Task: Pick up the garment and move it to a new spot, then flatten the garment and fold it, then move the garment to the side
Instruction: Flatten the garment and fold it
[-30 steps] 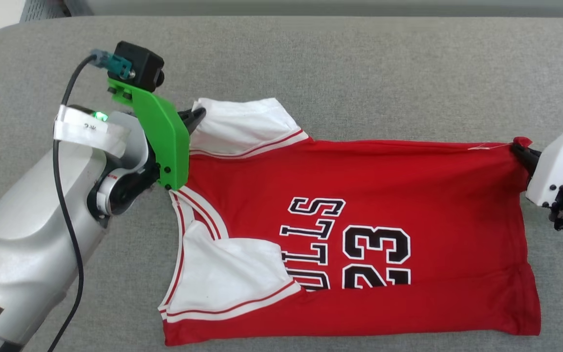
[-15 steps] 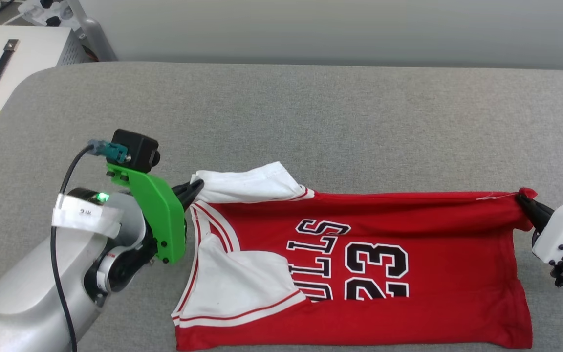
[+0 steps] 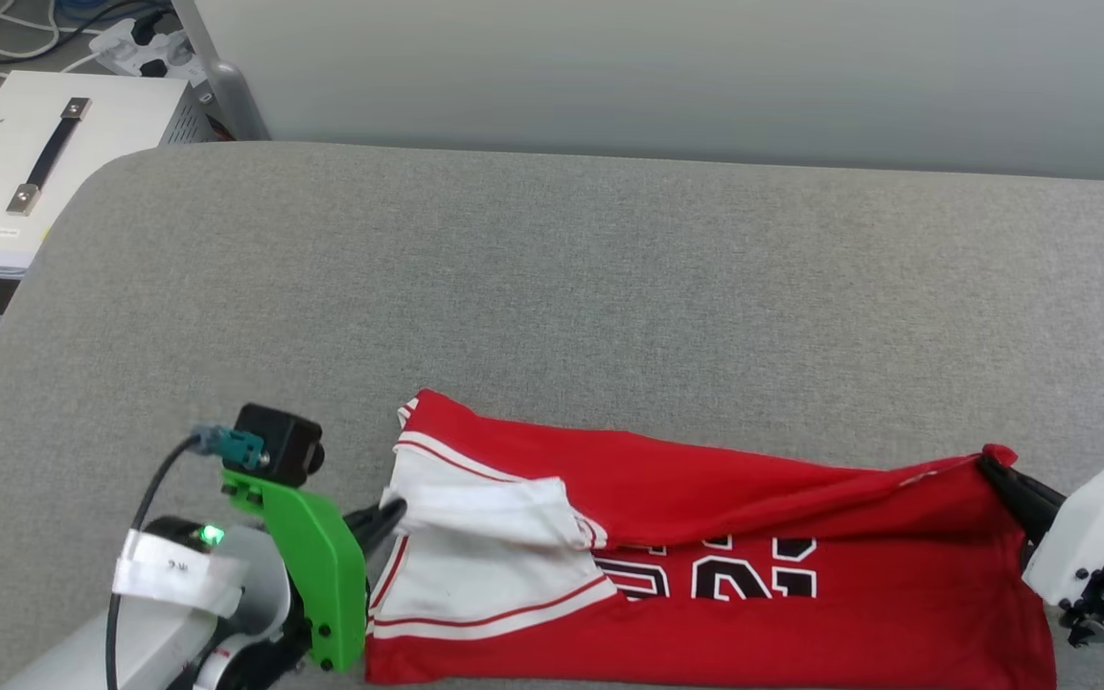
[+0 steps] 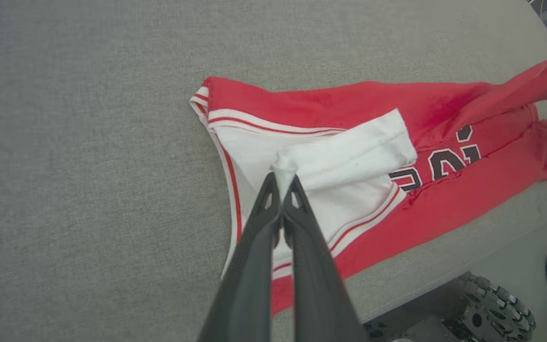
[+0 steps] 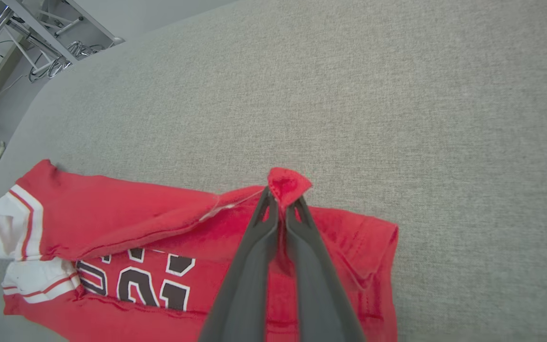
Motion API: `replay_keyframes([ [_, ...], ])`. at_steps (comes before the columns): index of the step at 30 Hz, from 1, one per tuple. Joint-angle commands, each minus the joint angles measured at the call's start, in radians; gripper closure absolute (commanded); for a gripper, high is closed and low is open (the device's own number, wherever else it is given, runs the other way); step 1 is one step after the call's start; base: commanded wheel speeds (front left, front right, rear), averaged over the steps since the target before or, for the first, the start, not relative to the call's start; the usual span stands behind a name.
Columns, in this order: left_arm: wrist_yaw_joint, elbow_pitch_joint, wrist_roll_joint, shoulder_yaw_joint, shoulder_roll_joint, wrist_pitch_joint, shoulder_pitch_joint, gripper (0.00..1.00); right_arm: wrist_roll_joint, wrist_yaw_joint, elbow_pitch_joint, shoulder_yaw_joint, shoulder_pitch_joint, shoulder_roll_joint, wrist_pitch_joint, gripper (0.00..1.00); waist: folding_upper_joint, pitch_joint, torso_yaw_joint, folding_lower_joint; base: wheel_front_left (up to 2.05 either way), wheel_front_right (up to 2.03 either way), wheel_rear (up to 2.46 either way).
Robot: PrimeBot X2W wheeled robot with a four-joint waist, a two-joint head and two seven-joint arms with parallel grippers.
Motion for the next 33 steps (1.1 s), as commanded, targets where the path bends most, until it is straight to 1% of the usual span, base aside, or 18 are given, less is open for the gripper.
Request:
replay_keyframes([
  [1,0.004,-0.001,-0.009,-0.01,0.008,-0.003,0.031,1.0,0.009,-0.001,-0.01,0.009,0.024,-0.015,-0.01,1.0,0.0,-0.001,0.002,0.0001,0.0,0.0,0.0],
  [4,0.002,0.008,-0.001,-0.034,0.01,-0.003,0.06,1.0,0.007,-0.001,-0.022,0.021,0.054,-0.044,-0.017,1.0,0.0,0.001,0.005,0.0001,0.0,0.0,0.0],
  [10,-0.012,0.052,-0.004,-0.059,-0.019,-0.018,0.091,1.0,0.017,-0.001,-0.058,0.033,0.117,-0.079,-0.038,1.0,0.0,0.009,0.005,0.0001,0.0,0.0,0.0],
  [14,-0.024,0.082,-0.002,-0.074,-0.033,-0.021,0.097,1.0,0.0,-0.001,-0.09,0.088,0.154,-0.12,-0.054,1.0,0.0,0.014,0.0,0.0001,0.0,0.0,0.0],
  [22,-0.042,0.126,-0.001,-0.092,-0.05,-0.019,0.1,1.0,-0.064,-0.001,-0.078,0.207,0.169,-0.196,-0.091,1.0,0.0,0.019,-0.009,0.0001,0.0,0.0,0.0],
  [23,-0.045,0.141,0.003,-0.097,-0.052,-0.017,0.099,1.0,-0.089,-0.001,-0.057,0.247,0.162,-0.221,-0.103,0.85,0.0,0.021,-0.01,0.0001,0.0,0.0,0.0],
  [24,-0.046,0.145,0.004,-0.1,-0.053,-0.016,0.099,1.0,-0.095,-0.001,-0.048,0.251,0.159,-0.225,-0.108,0.0,0.0,0.019,-0.011,0.0001,0.0,0.0,0.0],
  [25,-0.047,0.151,0.003,-0.103,-0.056,-0.014,0.101,1.0,-0.1,-0.001,-0.034,0.253,0.155,-0.224,-0.116,0.0,0.0,0.015,-0.012,0.0001,0.0,0.0,0.0],
  [26,-0.048,0.157,0.003,-0.107,-0.056,-0.012,0.104,0.61,-0.099,-0.001,-0.023,0.257,0.154,-0.22,-0.118,0.0,0.0,0.008,-0.014,0.0001,0.0,0.0,0.0],
  [27,-0.047,0.164,0.009,-0.113,-0.056,-0.012,0.108,0.0,-0.092,-0.001,-0.011,0.261,0.153,-0.211,-0.119,0.0,0.0,-0.003,-0.016,0.0001,0.0,0.0,0.0],
  [29,-0.042,0.174,0.014,-0.111,-0.058,-0.032,0.117,0.0,-0.072,-0.001,-0.002,0.26,0.15,-0.195,-0.127,0.0,0.0,-0.023,-0.022,0.0001,0.0,0.0,0.0],
  [33,-0.041,0.179,0.007,-0.098,-0.072,-0.074,0.135,0.0,-0.043,-0.001,-0.009,0.251,0.149,-0.184,-0.135,0.0,0.0,-0.06,-0.029,0.0001,0.0,0.0,0.0],
])
